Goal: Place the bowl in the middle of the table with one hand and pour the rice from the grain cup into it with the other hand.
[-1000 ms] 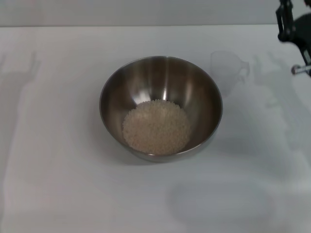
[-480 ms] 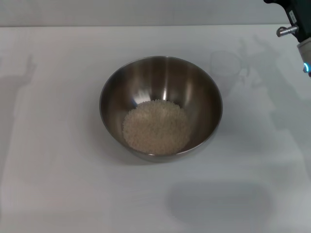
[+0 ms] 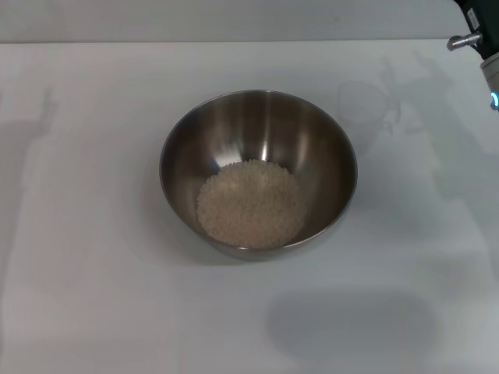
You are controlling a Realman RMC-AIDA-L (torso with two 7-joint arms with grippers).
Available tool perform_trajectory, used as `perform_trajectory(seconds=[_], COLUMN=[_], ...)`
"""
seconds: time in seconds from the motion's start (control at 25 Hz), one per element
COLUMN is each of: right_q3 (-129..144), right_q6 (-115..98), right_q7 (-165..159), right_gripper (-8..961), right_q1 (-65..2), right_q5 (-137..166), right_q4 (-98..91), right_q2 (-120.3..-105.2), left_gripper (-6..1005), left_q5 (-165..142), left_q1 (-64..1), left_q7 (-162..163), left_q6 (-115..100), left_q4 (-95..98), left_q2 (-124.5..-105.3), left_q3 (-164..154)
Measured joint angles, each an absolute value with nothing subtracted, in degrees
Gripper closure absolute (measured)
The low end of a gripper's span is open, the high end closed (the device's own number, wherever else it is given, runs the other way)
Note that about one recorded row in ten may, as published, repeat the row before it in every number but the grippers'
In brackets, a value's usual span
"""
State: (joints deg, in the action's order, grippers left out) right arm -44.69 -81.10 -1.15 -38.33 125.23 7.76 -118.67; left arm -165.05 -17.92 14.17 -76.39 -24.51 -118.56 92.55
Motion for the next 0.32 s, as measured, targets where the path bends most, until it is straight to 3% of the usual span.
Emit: perform_trajectory(seconds=[0.32], right_q3=[-46.58], right_q6=[-80.86], right_q7=[-1.18], right_gripper=[455], right_q1=[-38.34], right_q5=[125.23], right_q4=[7.77], right_q2=[-118.66], left_gripper=[188], left_q5=[-165.05], left_q1=[-18.24], left_q7=[14.08], left_q6=[-76.59], left_q4=[-24.52], left_q2=[-118.56], left_q3=[92.56])
